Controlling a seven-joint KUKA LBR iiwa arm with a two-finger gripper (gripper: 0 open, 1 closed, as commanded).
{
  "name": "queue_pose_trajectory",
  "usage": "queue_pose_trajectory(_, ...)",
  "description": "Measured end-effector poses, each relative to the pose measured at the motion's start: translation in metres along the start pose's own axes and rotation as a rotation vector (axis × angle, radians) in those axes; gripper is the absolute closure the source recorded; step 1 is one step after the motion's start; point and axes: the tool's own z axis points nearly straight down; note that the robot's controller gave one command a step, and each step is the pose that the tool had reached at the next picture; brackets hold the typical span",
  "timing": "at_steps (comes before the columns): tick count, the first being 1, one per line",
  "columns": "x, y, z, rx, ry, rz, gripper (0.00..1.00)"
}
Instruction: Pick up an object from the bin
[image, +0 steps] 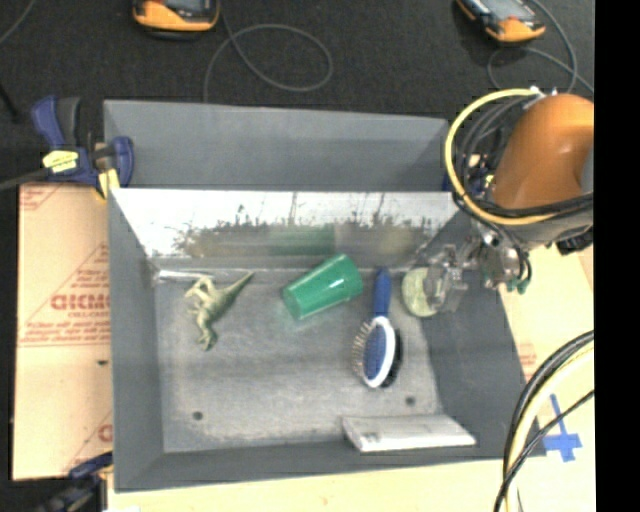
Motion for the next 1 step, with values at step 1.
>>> queue_pose_trajectory(1, -0.0196, 0.0268, -0.0345, 0.000, -0.001, 0.102, 0.00)
